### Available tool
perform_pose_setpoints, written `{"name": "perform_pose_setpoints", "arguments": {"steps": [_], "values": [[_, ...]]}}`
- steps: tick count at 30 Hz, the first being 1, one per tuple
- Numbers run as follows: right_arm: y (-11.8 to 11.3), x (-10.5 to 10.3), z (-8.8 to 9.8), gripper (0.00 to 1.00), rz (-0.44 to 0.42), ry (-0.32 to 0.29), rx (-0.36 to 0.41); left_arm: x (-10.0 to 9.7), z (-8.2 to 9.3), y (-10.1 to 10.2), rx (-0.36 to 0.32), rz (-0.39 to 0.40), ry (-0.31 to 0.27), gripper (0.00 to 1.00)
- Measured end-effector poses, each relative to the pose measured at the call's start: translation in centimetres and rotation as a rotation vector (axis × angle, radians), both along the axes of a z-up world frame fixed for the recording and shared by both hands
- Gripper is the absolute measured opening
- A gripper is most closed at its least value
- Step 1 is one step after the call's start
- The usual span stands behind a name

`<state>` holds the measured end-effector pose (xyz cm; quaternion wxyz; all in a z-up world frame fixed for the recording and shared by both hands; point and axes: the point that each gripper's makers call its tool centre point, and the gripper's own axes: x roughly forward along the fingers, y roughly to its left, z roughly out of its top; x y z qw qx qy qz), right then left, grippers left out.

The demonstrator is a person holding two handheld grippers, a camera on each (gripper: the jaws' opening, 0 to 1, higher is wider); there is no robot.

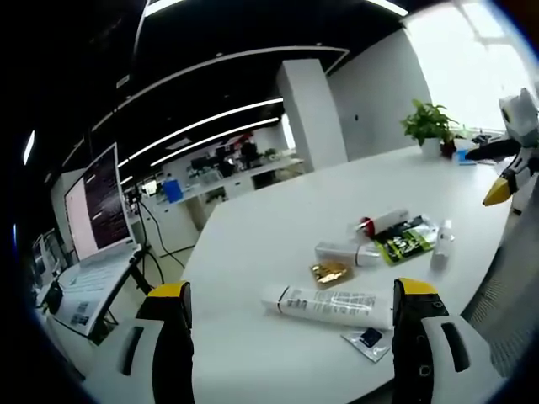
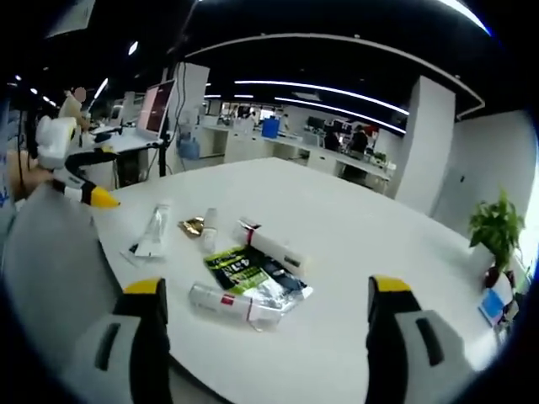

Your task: Arrange the skincare products in the storage area until every visible bottle or jar stands upright without overlapping.

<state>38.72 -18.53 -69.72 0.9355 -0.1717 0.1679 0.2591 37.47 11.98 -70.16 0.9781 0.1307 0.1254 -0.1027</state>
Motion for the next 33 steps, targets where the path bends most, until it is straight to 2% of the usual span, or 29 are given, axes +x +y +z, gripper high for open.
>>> {"name": "perform_pose_setpoints", "arguments": {"steps": [10, 15, 18, 33], "values": [[1.4, 2.1, -0.3, 1.0, 0.091, 0.051, -0.051, 0.0, 0.2, 0.3, -0.02, 0.016, -0.012, 0.97], [2.0, 3.2, -0.2, 0.99, 0.133, 0.042, -0.1, 0.0, 0.2, 0.3, -0.022, 0.013, -0.013, 0.97], [2.0, 3.7, -0.6, 0.99, 0.145, 0.07, -0.114, 0.0, 0.3, 0.3, -0.025, 0.012, -0.015, 0.97], [2.3, 6.8, -1.4, 0.99, 0.259, 0.12, -0.291, 0.0, 0.3, 0.4, -0.031, 0.015, -0.02, 0.97]]}}
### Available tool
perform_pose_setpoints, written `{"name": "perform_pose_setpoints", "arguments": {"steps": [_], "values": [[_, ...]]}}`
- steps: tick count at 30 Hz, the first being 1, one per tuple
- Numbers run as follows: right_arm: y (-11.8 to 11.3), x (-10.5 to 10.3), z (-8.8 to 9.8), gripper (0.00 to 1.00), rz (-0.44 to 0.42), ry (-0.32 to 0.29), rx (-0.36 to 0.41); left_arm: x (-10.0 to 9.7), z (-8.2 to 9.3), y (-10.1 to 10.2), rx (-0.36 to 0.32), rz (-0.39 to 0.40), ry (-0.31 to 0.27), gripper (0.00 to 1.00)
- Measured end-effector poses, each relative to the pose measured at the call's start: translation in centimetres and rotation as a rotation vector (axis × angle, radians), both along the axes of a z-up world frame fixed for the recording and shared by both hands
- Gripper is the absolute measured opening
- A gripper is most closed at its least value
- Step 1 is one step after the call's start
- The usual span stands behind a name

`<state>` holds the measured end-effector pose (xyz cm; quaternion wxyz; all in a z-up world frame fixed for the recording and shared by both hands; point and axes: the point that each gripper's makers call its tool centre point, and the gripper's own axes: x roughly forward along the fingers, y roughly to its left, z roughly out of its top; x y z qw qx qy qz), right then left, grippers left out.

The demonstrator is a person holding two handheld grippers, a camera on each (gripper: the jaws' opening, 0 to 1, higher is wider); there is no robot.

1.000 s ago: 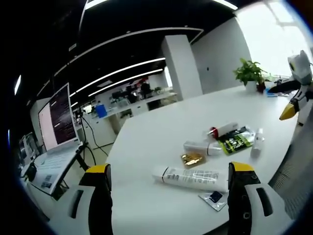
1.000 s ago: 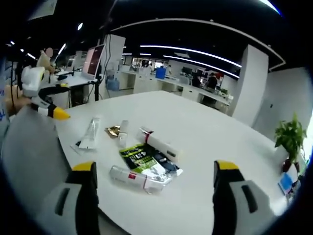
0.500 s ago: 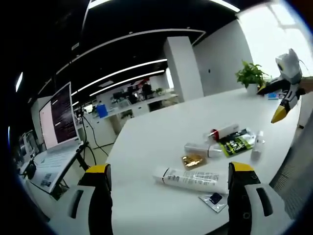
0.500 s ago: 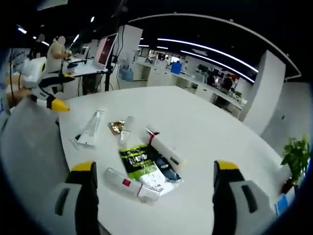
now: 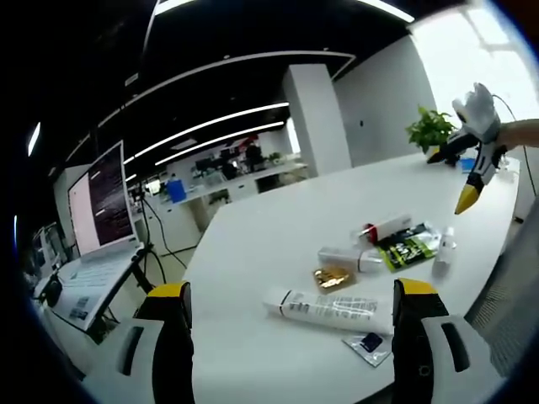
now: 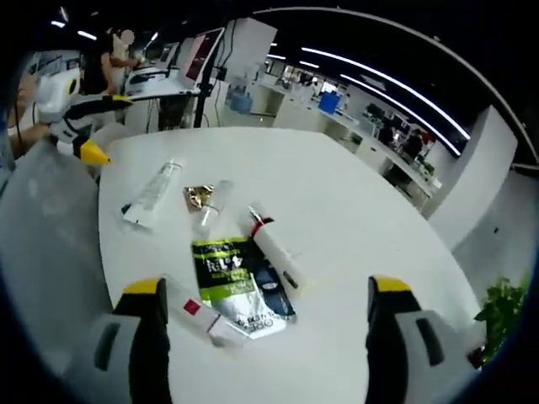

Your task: Arrange the skincare products in the storage area until every visible bottle or jar stands upright without overlapping.

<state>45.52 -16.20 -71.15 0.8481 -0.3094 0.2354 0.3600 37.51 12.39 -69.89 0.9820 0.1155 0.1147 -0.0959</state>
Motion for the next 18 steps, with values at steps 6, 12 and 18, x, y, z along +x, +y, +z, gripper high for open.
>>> {"name": "perform_pose_setpoints", "arguments": {"steps": [6, 12, 18], "values": [[0.2, 0.9, -0.7, 0.91, 0.048, 0.044, -0.05, 0.0, 0.0, 0.1, -0.001, 0.005, 0.0, 0.97], [0.4, 2.3, -1.4, 0.84, 0.089, 0.085, -0.098, 0.0, -0.1, 0.1, -0.002, 0.009, 0.002, 0.97], [0.2, 3.9, -1.7, 0.79, 0.137, 0.099, -0.182, 0.0, -0.2, 0.1, 0.0, 0.01, 0.006, 0.97]]}}
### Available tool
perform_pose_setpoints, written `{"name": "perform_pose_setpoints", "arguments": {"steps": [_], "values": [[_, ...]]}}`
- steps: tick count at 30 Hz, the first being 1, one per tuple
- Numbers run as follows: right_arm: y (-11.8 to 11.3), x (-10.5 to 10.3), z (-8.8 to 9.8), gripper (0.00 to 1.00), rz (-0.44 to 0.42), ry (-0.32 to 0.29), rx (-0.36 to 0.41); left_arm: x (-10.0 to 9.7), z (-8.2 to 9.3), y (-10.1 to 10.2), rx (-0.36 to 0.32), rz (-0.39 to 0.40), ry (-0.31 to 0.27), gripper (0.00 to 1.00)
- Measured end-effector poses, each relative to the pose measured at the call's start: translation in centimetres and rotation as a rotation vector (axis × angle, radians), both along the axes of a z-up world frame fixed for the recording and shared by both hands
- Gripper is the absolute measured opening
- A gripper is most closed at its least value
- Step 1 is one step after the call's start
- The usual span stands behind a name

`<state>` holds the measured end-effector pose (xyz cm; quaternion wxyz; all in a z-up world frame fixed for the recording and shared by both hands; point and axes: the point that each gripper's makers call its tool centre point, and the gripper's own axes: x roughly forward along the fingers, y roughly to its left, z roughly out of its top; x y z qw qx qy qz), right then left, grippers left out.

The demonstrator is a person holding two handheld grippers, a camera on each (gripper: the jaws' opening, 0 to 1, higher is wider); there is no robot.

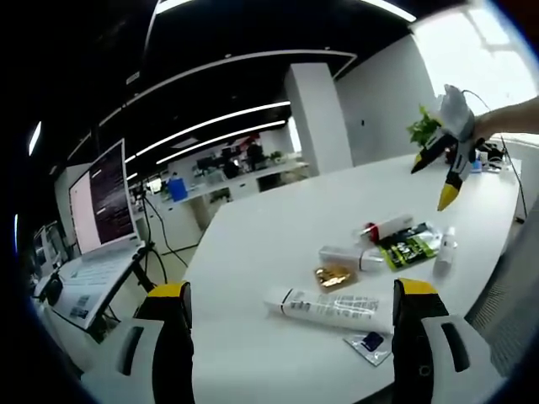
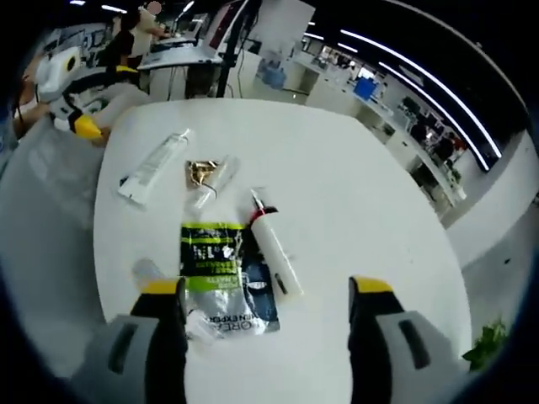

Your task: Arrange the skincare products in the storage area until every visible bottle or jar stands upright without overlapping.

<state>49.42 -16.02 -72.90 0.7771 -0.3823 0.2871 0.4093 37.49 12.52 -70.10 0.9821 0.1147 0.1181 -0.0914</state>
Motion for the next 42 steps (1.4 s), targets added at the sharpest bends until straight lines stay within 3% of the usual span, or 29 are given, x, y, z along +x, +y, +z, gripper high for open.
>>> {"name": "perform_pose_setpoints", "arguments": {"steps": [7, 11, 21, 42], "values": [[0.5, 1.4, -0.5, 0.76, 0.049, 0.038, -0.048, 0.0, -0.1, 0.1, 0.002, 0.003, 0.007, 0.96], [0.8, 1.8, -1.5, 0.71, 0.075, 0.096, -0.087, 0.0, -0.2, 0.1, 0.003, 0.001, 0.012, 0.97], [1.5, 3.5, -3.4, 0.63, 0.112, 0.159, -0.138, 0.0, -0.3, 0.3, 0.008, 0.005, 0.016, 0.97], [2.3, 6.0, -9.3, 0.53, 0.15, 0.33, -0.253, 0.0, -0.6, 0.4, 0.012, 0.009, 0.039, 0.96]]}}
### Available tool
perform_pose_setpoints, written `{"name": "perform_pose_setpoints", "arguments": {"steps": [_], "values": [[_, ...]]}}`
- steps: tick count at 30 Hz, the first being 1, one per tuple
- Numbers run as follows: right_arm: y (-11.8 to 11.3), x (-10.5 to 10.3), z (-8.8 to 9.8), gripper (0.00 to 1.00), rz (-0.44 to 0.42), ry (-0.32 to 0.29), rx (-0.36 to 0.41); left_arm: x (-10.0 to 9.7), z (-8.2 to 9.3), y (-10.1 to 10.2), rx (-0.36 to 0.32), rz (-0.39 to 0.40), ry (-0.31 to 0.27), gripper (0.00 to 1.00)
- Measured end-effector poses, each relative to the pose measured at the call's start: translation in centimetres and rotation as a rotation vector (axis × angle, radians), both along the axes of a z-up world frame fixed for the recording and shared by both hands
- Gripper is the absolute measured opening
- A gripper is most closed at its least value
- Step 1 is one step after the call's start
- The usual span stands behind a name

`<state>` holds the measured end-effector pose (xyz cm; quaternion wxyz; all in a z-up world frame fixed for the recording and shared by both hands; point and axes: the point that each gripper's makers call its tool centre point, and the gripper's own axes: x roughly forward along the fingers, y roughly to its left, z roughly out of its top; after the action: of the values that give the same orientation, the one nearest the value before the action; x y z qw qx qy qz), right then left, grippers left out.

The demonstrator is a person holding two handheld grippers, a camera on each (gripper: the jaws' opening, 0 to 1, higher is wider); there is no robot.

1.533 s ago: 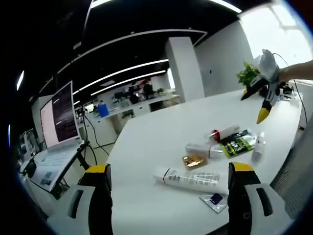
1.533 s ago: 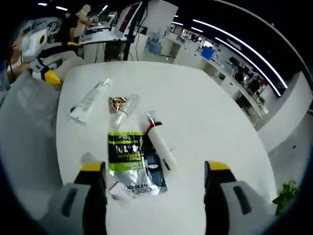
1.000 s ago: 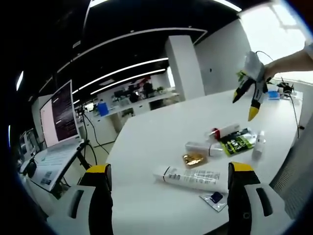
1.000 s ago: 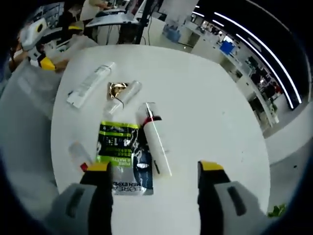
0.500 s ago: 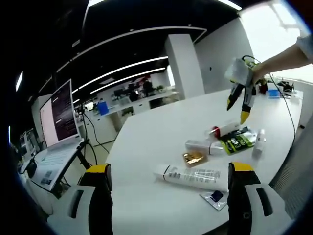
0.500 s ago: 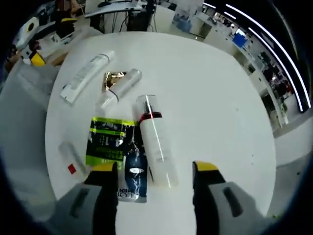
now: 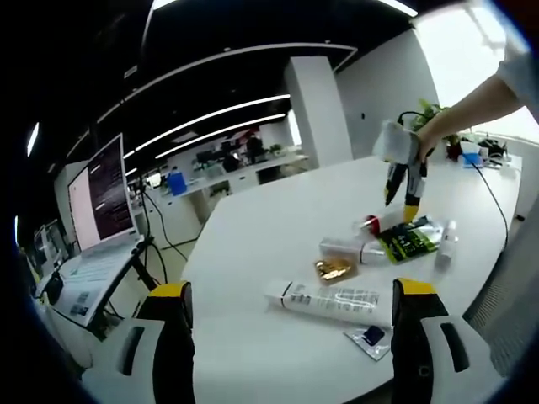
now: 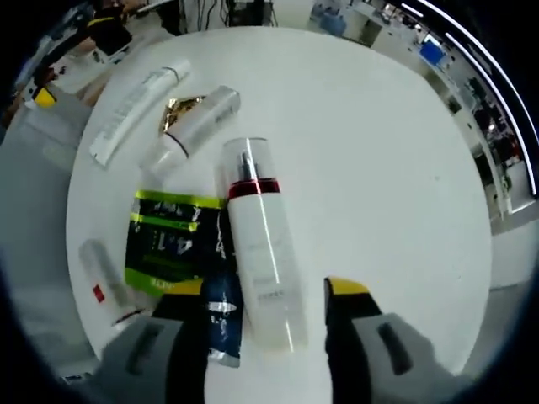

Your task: Arrange the skincare products in the storage area until every visible bottle or jar stands upright without overlapping.

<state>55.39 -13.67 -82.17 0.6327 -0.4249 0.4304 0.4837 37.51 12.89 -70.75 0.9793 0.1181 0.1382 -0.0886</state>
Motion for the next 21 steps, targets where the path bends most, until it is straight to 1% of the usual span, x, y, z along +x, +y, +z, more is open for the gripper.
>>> {"name": "perform_pose_setpoints", "arguments": {"steps": [3, 5, 8, 9, 10, 13, 15, 18, 21], "values": [[0.0, 0.3, -0.6, 0.52, 0.005, 0.016, -0.017, 0.0, 0.0, 0.0, -0.001, 0.001, 0.001, 0.96], [0.2, 0.4, -0.7, 0.5, 0.0, 0.042, -0.013, 0.0, -0.1, 0.0, 0.0, 0.003, 0.004, 0.96], [0.3, 0.7, -0.8, 0.45, 0.014, 0.053, -0.021, 0.0, -0.2, 0.1, 0.002, 0.005, 0.009, 0.96], [0.4, 0.7, -0.9, 0.43, 0.02, 0.06, -0.026, 0.0, -0.2, 0.1, 0.001, 0.006, 0.01, 0.95], [0.5, 0.3, -1.0, 0.41, 0.041, 0.091, -0.031, 0.0, -0.2, 0.1, 0.001, 0.005, 0.01, 0.95], [0.7, 0.3, -1.1, 0.39, 0.059, 0.106, -0.049, 0.0, -0.3, 0.2, 0.003, 0.008, 0.015, 0.95], [0.8, -0.2, -1.2, 0.36, 0.076, 0.137, -0.057, 0.0, -0.3, 0.2, 0.004, 0.009, 0.017, 0.95], [0.9, -0.1, -1.2, 0.36, 0.089, 0.131, -0.075, -0.1, -0.4, 0.2, 0.007, 0.009, 0.02, 0.95], [1.0, -0.3, -1.2, 0.33, 0.112, 0.132, -0.083, -0.1, -0.5, 0.2, 0.011, 0.007, 0.023, 0.95]]}}
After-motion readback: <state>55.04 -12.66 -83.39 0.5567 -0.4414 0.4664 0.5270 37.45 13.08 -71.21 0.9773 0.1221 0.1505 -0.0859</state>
